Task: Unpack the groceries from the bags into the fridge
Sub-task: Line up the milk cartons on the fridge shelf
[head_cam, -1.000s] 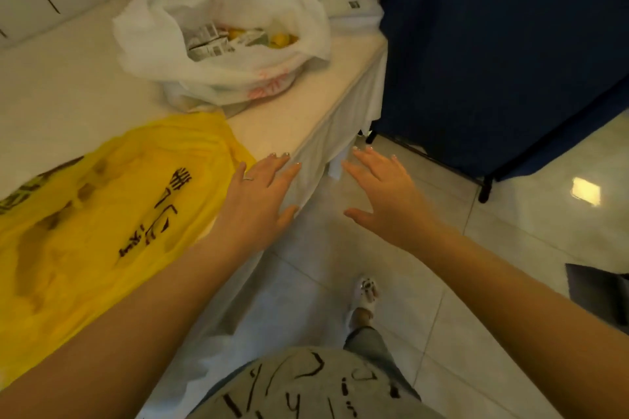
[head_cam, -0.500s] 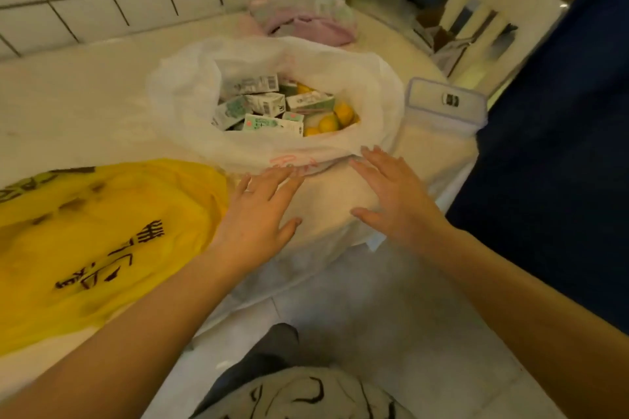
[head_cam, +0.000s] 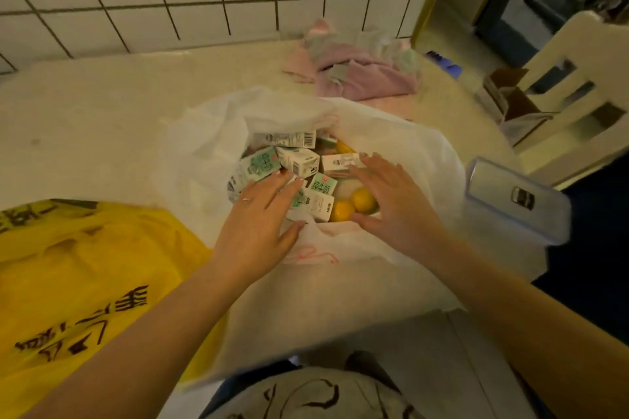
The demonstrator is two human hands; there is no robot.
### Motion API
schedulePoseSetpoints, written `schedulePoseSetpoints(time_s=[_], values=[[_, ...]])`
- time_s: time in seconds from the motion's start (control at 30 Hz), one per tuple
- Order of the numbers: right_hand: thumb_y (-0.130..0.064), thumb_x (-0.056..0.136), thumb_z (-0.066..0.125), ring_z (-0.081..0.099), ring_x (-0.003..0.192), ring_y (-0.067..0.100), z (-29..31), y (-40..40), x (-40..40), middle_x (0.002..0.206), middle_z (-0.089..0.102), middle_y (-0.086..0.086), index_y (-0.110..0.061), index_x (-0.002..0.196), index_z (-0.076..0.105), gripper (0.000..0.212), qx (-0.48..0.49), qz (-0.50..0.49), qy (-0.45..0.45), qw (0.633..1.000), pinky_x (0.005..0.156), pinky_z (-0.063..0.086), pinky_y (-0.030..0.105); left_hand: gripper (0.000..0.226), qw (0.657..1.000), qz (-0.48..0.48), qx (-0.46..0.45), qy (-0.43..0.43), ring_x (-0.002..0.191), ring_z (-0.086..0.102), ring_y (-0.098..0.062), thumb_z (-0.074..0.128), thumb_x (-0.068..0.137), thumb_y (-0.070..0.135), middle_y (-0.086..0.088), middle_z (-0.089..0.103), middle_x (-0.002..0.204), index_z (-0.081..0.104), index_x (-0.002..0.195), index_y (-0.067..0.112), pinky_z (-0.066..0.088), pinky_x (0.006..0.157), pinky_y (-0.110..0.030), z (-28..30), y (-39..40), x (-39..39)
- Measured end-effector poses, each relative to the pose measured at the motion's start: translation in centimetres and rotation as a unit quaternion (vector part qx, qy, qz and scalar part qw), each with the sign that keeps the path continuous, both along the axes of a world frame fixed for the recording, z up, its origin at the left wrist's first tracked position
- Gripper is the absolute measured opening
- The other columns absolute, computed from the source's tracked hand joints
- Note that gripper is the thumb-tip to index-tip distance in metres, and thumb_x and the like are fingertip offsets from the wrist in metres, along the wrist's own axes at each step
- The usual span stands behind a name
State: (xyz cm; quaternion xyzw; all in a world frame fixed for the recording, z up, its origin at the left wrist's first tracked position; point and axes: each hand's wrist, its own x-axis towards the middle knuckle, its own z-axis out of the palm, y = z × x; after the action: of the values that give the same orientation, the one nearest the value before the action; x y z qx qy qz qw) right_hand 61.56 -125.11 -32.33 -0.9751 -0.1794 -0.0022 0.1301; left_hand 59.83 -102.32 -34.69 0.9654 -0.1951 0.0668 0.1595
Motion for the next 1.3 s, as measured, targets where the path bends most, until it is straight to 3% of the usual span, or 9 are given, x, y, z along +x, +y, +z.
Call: schedulePoseSetpoints(time_s=[0.23,0.3,0.43,0.63,0.8,0.93,1.1,1.2,1.3], values=[[-0.041,0.086,0.061,0.005,0.145,0.015,-1.9,2.9,5.2,0.157,0.014,-0.001,-0.022,0.148,0.021,0.076,-0.012,0.086,0.049,0.995,0.115,0.002,0.031,0.056,0.998,0.032,0.045,0.019,0.131,0.042,-0.03,0.063,0.086,0.029,-0.01,0.048,0.14,0.046,0.136,0.011,0.028,0.108,-0.049,-1.2,-0.2,2.5],[-0.042,0.085,0.061,0.01,0.144,0.016,-2.7,3.8,6.2,0.156,0.017,0.0,-0.021,0.148,0.021,0.077,-0.017,0.118,0.058,0.991,0.115,0.008,0.029,0.053,0.991,0.034,0.107,0.069,0.136,0.035,-0.028,0.041,0.093,0.043,-0.008,0.044,0.144,0.045,0.138,0.014,0.019,0.111,-0.048,-1.7,-0.6,2.3],[-0.044,0.085,0.06,0.023,0.14,0.016,-4.4,5.3,7.0,0.153,0.027,0.0,-0.019,0.146,0.026,0.074,-0.007,0.169,0.1,0.981,0.113,0.016,0.028,0.086,0.97,0.074,0.151,0.174,0.145,0.007,-0.02,-0.01,0.076,0.057,-0.001,0.018,0.157,0.021,0.148,0.022,0.0,0.115,-0.046,-2.1,-1.3,1.6],[-0.042,0.086,0.059,0.039,0.129,0.022,-5.8,6.0,7.5,0.145,0.039,0.003,-0.019,0.146,0.026,0.072,-0.02,0.174,0.127,0.976,0.1,0.038,0.034,0.061,0.956,0.12,0.169,0.208,0.145,-0.003,-0.016,0.016,0.096,0.052,0.002,0.007,0.158,0.01,0.15,0.024,-0.004,0.117,-0.045,-2.2,-2.3,1.7],[-0.047,0.087,0.056,0.044,0.126,0.022,-5.9,6.0,7.9,0.143,0.042,0.003,-0.022,0.147,0.023,0.073,-0.015,0.153,0.14,0.978,0.093,0.044,0.037,0.079,0.959,0.133,0.164,0.189,0.145,0.009,-0.018,-0.005,0.081,0.057,0.002,0.02,0.156,0.022,0.148,0.024,0.002,0.117,-0.048,-2.7,-2.5,1.8],[-0.047,0.083,0.061,0.048,0.123,0.02,-5.8,5.4,8.6,0.139,0.047,0.001,-0.026,0.146,0.025,0.076,0.049,0.124,0.14,0.981,0.09,0.048,0.037,0.059,0.978,0.144,0.099,0.114,0.134,0.039,-0.026,0.027,0.088,0.047,-0.007,0.047,0.141,0.051,0.133,0.018,0.027,0.108,-0.053,-2.8,-3.0,2.0],[-0.033,0.078,0.07,0.048,0.121,0.016,-4.3,4.1,9.2,0.139,0.046,-0.003,-0.027,0.145,0.027,0.081,0.162,0.109,0.156,0.968,0.091,0.048,0.036,0.06,0.976,0.197,-0.082,0.046,0.143,0.018,-0.025,0.044,0.092,0.042,-0.008,0.02,0.155,0.03,0.145,0.019,0.024,0.114,-0.039,-1.8,-4.3,2.8],[-0.032,0.078,0.068,0.047,0.121,0.01,-3.4,3.8,9.2,0.138,0.047,-0.004,-0.026,0.145,0.03,0.077,0.226,0.097,0.174,0.953,0.092,0.05,0.034,0.082,0.928,0.251,-0.262,0.083,0.14,0.013,-0.007,0.059,0.089,0.034,0.003,0.013,0.155,0.003,0.148,0.028,0.01,0.106,-0.005,-0.3,-5.1,3.5],[-0.021,0.083,0.067,0.043,0.116,-0.006,-2.6,3.6,8.7,0.134,0.046,-0.01,-0.026,0.143,0.032,0.07,0.319,0.076,0.228,0.917,0.095,0.048,0.024,0.093,0.837,0.295,-0.437,0.147,0.117,0.042,0.004,0.067,0.085,0.025,0.016,0.038,0.134,0.0,0.149,0.024,0.033,0.085,0.004,0.3,-5.4,4.4]])
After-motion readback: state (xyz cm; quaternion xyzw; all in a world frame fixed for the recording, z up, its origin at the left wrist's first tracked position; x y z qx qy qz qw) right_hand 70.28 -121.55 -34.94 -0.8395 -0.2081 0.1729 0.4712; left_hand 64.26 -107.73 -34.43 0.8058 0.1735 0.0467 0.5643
